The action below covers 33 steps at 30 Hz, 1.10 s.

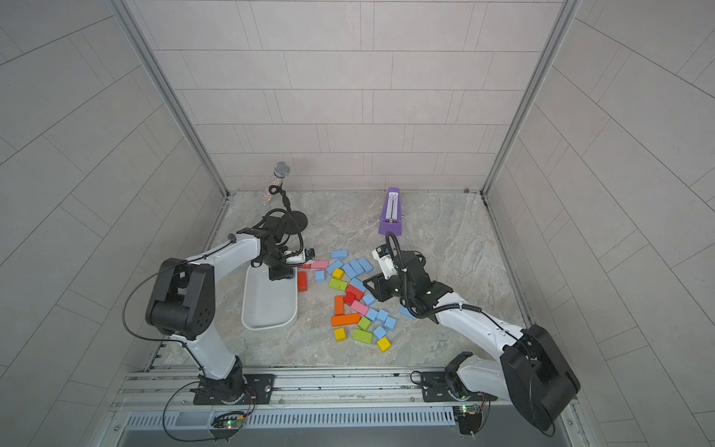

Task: Pick out the blue building blocks
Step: Place the building block in the storage box, then pick up the building block from the center of the board.

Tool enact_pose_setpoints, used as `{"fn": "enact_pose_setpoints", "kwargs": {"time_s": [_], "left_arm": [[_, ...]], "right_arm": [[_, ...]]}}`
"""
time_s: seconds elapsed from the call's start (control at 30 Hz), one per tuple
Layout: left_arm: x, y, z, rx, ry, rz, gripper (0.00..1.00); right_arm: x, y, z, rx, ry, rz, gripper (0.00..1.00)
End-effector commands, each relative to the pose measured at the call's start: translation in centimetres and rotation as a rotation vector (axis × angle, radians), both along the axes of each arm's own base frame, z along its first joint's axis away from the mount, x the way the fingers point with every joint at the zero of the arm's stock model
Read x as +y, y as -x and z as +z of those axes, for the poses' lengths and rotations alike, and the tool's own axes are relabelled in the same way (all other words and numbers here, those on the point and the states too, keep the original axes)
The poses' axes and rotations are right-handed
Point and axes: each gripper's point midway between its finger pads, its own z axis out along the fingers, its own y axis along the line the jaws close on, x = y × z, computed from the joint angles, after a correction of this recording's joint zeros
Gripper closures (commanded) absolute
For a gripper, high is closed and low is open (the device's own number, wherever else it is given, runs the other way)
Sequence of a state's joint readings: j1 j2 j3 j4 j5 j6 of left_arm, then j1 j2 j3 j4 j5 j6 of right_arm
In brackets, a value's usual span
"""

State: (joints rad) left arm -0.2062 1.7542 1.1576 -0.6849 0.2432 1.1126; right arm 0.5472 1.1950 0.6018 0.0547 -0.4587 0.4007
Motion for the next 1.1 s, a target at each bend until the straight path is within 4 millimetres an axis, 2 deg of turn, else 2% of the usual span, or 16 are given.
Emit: {"fn": "enact_pose_setpoints", "kwargs": {"time_s": [0.0,0.13,0.23,0.47,0.53,0.63,0.73,0.83,0.97,1.07], "left_arm": [[-0.7,-0.6,0.6,-0.017,0.028,-0.009,0.56],[-0.6,-0.8,0.9,-0.032,0.025,-0.003,0.46],[-0.7,-0.9,1.6,-0.052,0.029,0.003,0.45],[-1.0,-1.0,6.4,-0.114,0.073,0.049,0.44],[-1.7,-0.5,7.6,-0.136,0.097,0.019,0.44],[-3.0,0.4,8.4,-0.145,0.105,-0.029,0.44],[-4.7,1.3,7.8,-0.108,0.081,-0.073,0.44],[-6.3,1.6,6.4,-0.087,0.039,-0.127,0.44],[-7.5,0.7,4.2,-0.070,-0.041,-0.137,0.42],[-8.0,-0.2,2.8,-0.053,-0.083,-0.133,0.37]], "right_arm": [[0.1,0.0,-0.3,0.005,0.007,-0.003,0.63],[0.2,0.0,-0.2,0.004,0.005,0.002,0.63],[0.2,0.1,-0.1,0.001,0.003,0.003,0.63],[0.2,0.0,0.8,-0.011,-0.016,0.007,0.62],[0.0,-0.3,1.0,-0.010,-0.029,0.000,0.62],[-0.6,-0.8,1.4,-0.004,-0.059,-0.015,0.62],[-1.2,-1.1,1.7,-0.015,-0.066,-0.034,0.62],[-1.8,-1.0,1.8,-0.022,-0.068,-0.046,0.61],[-2.2,-0.4,1.6,-0.020,-0.069,-0.051,0.61],[-2.4,0.1,1.2,-0.018,-0.070,-0.048,0.61]]}}
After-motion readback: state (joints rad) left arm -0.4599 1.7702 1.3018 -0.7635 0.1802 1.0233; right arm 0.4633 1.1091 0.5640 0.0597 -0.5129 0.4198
